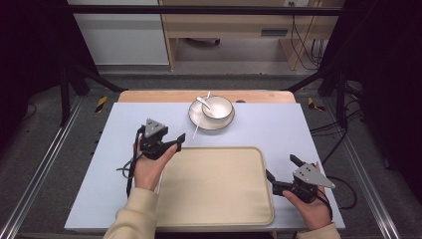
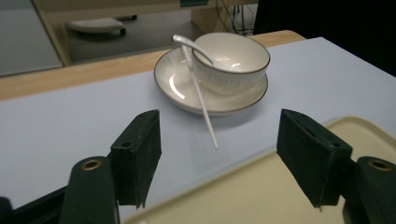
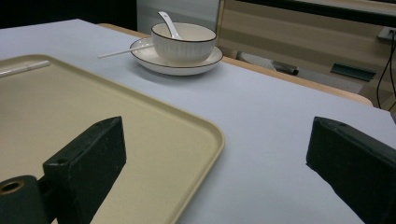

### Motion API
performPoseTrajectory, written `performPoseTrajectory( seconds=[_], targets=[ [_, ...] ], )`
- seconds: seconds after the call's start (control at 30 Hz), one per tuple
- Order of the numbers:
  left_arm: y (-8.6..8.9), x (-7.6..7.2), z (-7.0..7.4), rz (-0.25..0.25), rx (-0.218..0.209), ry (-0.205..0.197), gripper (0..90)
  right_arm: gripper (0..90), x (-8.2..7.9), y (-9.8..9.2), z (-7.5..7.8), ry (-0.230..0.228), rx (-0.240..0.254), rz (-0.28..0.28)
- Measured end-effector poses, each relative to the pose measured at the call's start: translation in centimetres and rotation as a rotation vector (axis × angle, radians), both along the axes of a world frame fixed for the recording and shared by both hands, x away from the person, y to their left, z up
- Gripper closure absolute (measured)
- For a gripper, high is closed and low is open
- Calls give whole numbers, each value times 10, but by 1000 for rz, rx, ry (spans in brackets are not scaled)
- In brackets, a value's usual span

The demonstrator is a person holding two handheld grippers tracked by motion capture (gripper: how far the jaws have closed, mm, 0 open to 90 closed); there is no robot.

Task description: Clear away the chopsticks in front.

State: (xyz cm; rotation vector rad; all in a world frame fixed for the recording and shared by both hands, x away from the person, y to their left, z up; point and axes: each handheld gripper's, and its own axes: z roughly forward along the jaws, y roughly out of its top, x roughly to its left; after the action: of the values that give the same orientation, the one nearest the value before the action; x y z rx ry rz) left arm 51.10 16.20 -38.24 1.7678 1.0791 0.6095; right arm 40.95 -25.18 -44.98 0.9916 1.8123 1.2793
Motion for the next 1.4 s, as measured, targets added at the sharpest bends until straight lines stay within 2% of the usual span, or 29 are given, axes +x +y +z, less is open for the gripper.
performPoseTrajectory(
  seconds=[0.07,0.1,0.2,0.27,0.33,0.43,0.5,0.6,0.67,0.73,0.87,0.97,1.1,1.4],
  targets=[
    [-6,17,1,-32,0,3,299,51,0,1,0,1,-1,2],
    [-9,25,0,-32,10,5,306,52,0,1,0,2,-4,4],
    [-17,47,-5,-32,55,22,327,52,0,1,-1,2,-9,5],
    [-24,60,-11,-39,81,50,363,53,0,1,-1,4,-8,5],
    [-33,73,-19,-49,136,68,401,54,1,2,-1,6,-12,8],
    [-41,85,-29,-45,167,89,450,55,1,2,-2,7,-17,11],
    [-46,95,-37,-45,174,119,484,57,1,3,-2,9,-22,13],
    [-52,105,-42,-51,209,145,524,57,1,3,-2,9,-23,15],
    [-56,110,-44,-48,196,151,538,58,1,3,-3,12,-24,14],
    [-61,115,-46,-47,225,164,563,59,1,3,-3,14,-24,14],
    [-67,124,-51,-23,241,166,600,60,1,3,-3,13,-24,15],
    [-67,127,-55,-16,221,173,624,61,1,2,-3,15,-24,15],
    [-69,129,-61,-19,240,182,655,61,1,3,-3,16,-23,15],
    [-74,133,-68,-9,226,178,729,63,0,3,-3,19,-24,16]
  ],
)
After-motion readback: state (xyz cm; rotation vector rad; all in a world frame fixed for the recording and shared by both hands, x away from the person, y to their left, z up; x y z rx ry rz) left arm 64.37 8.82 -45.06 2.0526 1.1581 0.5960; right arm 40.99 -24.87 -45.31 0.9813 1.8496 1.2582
